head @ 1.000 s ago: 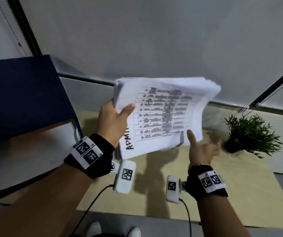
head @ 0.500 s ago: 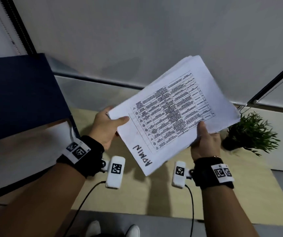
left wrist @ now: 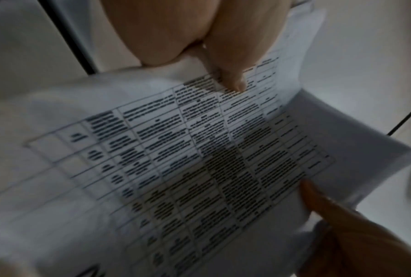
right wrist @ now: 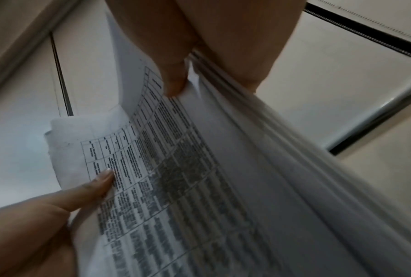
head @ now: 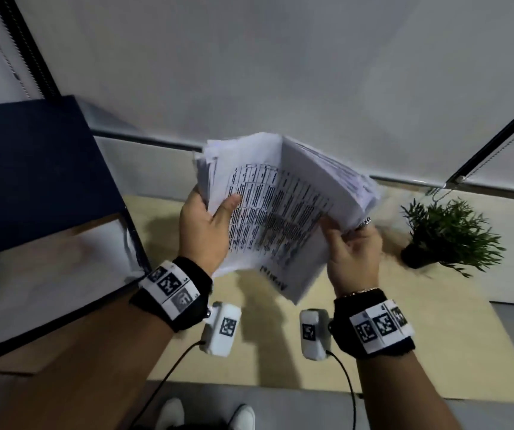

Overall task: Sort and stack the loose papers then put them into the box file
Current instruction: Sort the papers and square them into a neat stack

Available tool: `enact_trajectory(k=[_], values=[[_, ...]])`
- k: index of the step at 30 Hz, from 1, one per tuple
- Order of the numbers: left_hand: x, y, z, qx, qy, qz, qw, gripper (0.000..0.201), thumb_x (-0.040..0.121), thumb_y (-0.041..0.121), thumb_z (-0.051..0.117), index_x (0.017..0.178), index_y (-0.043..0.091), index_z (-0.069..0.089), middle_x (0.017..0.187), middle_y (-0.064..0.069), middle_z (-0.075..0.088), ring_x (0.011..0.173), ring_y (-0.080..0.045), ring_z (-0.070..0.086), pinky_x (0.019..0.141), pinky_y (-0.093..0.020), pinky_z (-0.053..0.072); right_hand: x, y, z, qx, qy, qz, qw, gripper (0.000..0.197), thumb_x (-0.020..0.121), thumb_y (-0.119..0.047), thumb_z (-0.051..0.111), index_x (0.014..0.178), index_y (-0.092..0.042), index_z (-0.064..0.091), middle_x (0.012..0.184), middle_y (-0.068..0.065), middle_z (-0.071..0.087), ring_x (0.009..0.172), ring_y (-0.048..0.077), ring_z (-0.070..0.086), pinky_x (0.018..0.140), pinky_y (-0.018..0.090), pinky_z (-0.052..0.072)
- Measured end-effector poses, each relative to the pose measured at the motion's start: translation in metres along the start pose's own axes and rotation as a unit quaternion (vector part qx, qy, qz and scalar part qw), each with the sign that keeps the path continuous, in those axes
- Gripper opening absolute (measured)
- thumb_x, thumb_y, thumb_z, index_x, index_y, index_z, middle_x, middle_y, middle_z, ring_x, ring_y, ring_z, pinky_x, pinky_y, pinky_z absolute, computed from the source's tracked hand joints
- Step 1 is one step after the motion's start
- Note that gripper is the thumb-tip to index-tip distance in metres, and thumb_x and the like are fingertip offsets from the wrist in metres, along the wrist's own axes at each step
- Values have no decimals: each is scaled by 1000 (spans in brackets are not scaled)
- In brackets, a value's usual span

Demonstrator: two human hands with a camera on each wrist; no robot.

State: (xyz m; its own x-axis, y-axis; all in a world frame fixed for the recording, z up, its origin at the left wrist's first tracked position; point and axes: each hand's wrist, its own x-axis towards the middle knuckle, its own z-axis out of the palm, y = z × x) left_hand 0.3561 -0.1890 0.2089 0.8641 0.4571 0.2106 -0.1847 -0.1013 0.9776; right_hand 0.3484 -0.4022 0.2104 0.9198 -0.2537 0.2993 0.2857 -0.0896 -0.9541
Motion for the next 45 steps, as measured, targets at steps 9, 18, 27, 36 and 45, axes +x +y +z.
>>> enact_trajectory(k=[9, 18, 27, 36, 45], values=[[-14, -52, -16, 39, -59, 22, 997, 32, 94, 48, 41, 103, 18, 40, 87, -1, 57, 78, -22, 56, 78, -47, 50, -28, 27, 14, -8, 26, 24, 999, 35, 79, 12, 69, 105, -11, 66, 93, -20, 72, 89, -2, 65, 85, 19, 51], [0, -41, -5, -6, -92, 41, 995, 31, 98, 36, 41, 123, 19, 36, 111, -2, 55, 99, -11, 54, 96, -35, 44, -17, 20, 8, 61, 37, 46, 996, 35, 75, 3, 78, 107, 1, 63, 93, 6, 74, 84, 15, 69, 79, 33, 56], [0, -39, -9, -19, -91, -39, 995, 39, 81, 16, 76, 114, 14, 57, 104, 4, 70, 95, -7, 68, 89, -24, 52, -12, 10, 7, 41, 51, 7, 998, 45, 76, 7, 75, 115, -7, 58, 87, -13, 71, 81, 0, 68, 78, 19, 56], [-10, -15, -2, -69, -30, 40, 996, 22, 82, 22, 72, 101, 24, 63, 90, 12, 71, 86, -1, 69, 81, -21, 56, -8, 2, 8, 6, 25, -30, 999, 36, 74, 12, 74, 91, -19, 70, 78, -26, 72, 77, -8, 65, 75, 12, 50], [-25, -45, -15, -72, -58, 7, 996, 57, 65, 64, 71, 106, 35, 45, 105, 1, 67, 93, -5, 66, 81, -19, 52, -24, 14, 10, 25, 73, 50, 996, 51, 69, 0, 82, 114, -2, 59, 100, 7, 68, 83, 7, 68, 76, 22, 53]])
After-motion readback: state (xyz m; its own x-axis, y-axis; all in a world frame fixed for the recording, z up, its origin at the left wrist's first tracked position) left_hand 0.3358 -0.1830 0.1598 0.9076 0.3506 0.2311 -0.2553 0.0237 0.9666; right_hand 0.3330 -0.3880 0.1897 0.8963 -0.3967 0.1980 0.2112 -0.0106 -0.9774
